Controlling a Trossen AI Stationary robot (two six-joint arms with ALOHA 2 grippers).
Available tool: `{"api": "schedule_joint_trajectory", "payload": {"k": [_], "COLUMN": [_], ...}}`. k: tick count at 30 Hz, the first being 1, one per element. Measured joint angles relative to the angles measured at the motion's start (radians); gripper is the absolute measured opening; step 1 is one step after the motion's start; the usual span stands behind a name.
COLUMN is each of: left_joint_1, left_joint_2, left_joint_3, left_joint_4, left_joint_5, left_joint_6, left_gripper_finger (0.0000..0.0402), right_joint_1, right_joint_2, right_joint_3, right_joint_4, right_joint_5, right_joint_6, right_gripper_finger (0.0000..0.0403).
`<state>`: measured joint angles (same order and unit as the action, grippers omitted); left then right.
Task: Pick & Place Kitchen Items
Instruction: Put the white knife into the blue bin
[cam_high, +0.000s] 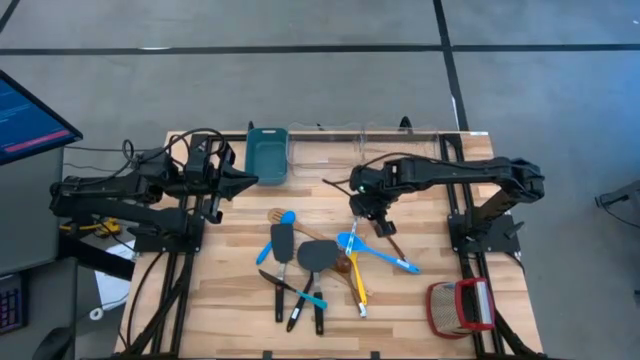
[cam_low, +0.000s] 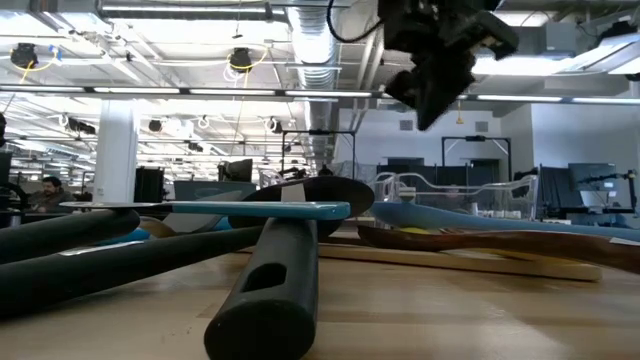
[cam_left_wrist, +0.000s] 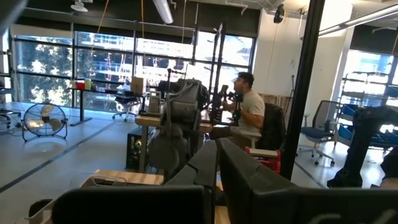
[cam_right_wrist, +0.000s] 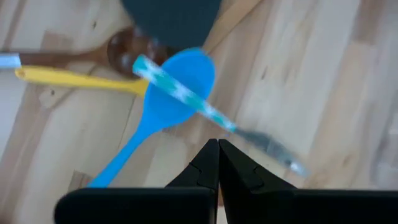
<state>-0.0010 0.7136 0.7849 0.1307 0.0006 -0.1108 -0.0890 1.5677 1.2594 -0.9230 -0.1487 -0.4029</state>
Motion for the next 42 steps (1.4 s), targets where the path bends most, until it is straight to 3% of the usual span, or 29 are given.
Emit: {"api": "schedule_joint_trajectory", "payload": {"k": [9, 16, 22, 31, 35, 42], "left_joint_1": [0.0, 0.0, 0.0, 0.0, 0.0, 0.0], "left_joint_2": [0.0, 0.0, 0.0, 0.0, 0.0, 0.0], "left_joint_3": [0.0, 0.0, 0.0, 0.0, 0.0, 0.0], "left_joint_4": [0.0, 0.0, 0.0, 0.0, 0.0, 0.0], "left_joint_5": [0.0, 0.0, 0.0, 0.0, 0.0, 0.0], "left_joint_6": [0.0, 0.0, 0.0, 0.0, 0.0, 0.0], "left_gripper_finger": [0.0008, 0.0008, 0.0008, 0.0008, 0.0008, 0.0008], "right_joint_1": [0.054, 0.081, 0.049, 0.011, 0.022, 0.069], "right_joint_2": [0.0, 0.004, 0.005, 0.027, 0.08, 0.153], "right_joint_3": [-0.122, -0.125, -0.125, -0.124, -0.124, -0.125], "right_joint_4": [0.017, 0.148, 0.268, 0.289, 0.281, 0.264], "right_joint_5": [0.001, 0.093, 0.106, 0.125, 0.172, 0.235], "right_joint_6": [-0.002, -0.037, 0.016, -0.077, -0.099, -0.124], "right_gripper_finger": [0.0, 0.0, 0.0, 0.0002, 0.0028, 0.0108]}}
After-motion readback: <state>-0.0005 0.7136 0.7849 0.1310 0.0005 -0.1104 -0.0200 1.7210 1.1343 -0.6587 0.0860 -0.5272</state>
